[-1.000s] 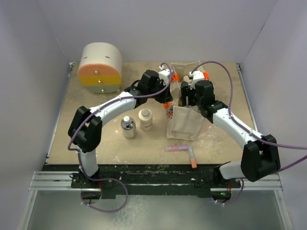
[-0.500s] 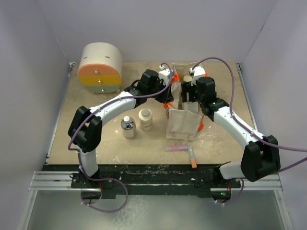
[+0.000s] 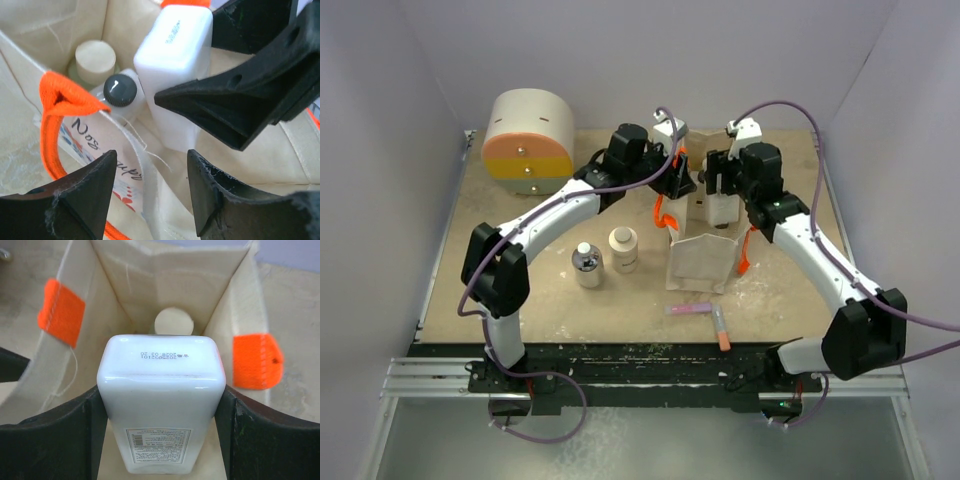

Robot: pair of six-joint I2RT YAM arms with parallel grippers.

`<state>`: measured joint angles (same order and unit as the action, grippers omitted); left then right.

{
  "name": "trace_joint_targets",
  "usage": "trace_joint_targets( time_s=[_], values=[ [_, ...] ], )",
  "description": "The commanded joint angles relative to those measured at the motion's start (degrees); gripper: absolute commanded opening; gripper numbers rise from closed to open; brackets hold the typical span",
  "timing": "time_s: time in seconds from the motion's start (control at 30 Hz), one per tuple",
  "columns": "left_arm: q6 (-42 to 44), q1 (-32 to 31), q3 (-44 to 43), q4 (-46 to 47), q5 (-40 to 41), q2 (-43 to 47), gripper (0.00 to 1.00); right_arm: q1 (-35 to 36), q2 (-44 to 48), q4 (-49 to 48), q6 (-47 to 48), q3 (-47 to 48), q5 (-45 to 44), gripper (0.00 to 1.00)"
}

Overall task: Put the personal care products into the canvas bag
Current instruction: Pick up the care product from the canvas bag.

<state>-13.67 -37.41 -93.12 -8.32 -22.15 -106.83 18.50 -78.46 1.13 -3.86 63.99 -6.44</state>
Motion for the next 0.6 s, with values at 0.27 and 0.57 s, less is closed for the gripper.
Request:
trace_joint_targets(
  time_s=[0.27,0.57],
  values=[
    [4.42,1.68,-6.75,3.16,-6.84,1.72,0.83,-2.14,0.43,-1.56,-7.13,19.9,-0.29,0.0],
    [7.04,1.77,-10.47,7.16,-9.51,-0.41,0.93,-3.52,-5.23,4.19,-16.94,33.45,1.82,0.0]
  ],
)
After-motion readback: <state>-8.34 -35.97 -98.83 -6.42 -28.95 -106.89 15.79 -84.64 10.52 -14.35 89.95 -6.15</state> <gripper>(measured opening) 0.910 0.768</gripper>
